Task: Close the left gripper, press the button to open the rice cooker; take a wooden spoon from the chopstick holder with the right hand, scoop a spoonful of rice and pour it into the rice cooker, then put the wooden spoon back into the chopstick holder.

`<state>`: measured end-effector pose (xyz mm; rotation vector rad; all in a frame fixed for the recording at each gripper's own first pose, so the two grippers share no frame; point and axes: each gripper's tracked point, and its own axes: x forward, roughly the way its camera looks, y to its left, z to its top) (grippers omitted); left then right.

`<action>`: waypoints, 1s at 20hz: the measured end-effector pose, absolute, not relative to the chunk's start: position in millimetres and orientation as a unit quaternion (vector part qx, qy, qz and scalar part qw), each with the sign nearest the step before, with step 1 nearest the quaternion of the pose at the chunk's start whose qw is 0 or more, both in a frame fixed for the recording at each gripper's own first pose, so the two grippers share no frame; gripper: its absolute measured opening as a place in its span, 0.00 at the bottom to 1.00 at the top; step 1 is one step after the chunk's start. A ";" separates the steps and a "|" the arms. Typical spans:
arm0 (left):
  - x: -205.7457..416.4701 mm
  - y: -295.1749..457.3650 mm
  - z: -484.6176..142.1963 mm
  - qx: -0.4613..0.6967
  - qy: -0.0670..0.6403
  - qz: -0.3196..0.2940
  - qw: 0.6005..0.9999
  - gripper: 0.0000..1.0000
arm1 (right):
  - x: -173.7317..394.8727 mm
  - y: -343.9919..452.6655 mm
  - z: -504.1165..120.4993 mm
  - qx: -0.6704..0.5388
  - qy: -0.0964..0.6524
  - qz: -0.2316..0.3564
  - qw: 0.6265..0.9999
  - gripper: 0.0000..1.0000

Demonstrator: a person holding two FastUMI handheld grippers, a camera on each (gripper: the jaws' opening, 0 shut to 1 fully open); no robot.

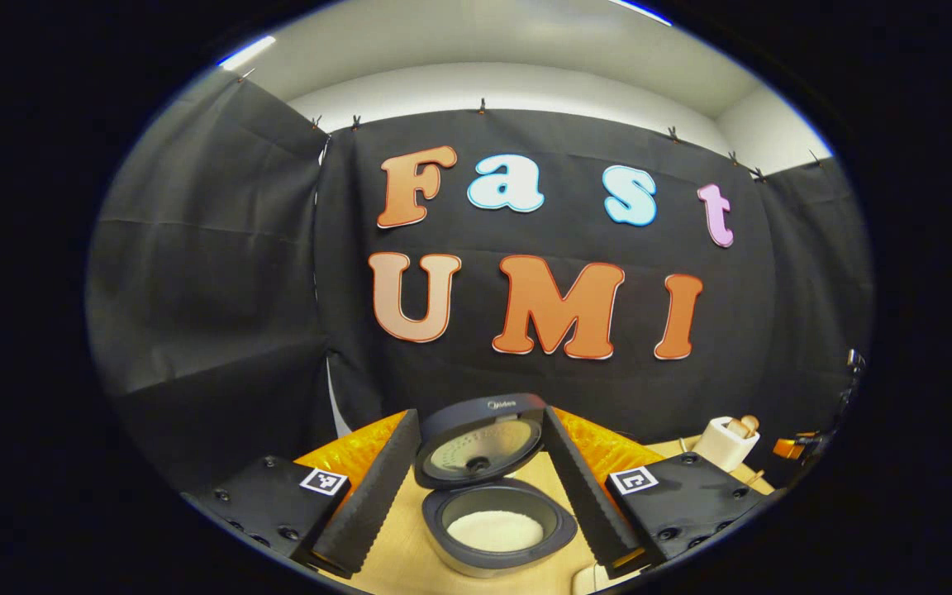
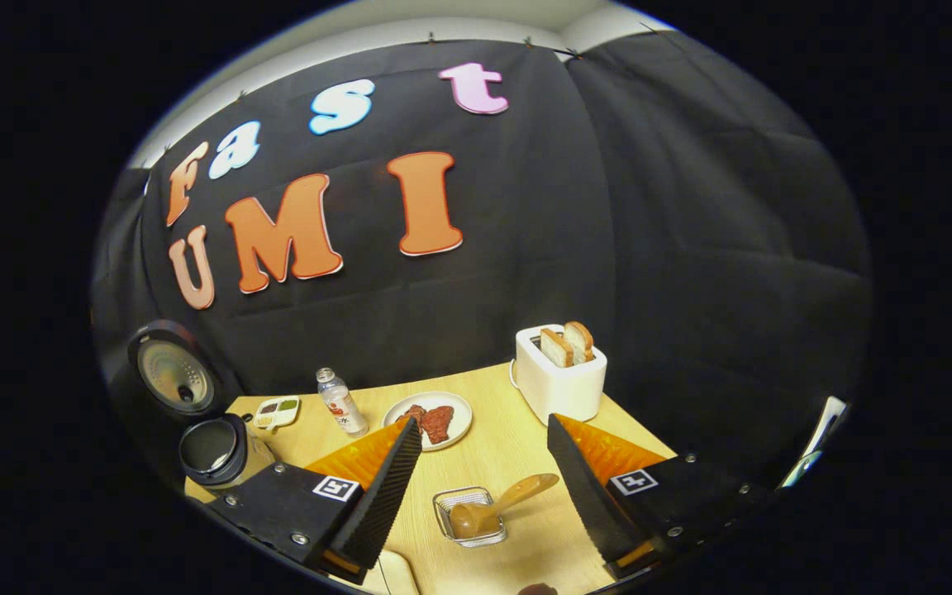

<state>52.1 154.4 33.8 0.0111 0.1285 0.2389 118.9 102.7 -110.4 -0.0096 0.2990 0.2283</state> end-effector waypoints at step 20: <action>269.0 211.9 -48.8 0.038 0.219 0.077 0.972 0.98 | 58.4 112.8 5.5 -0.003 0.057 0.137 0.989 0.95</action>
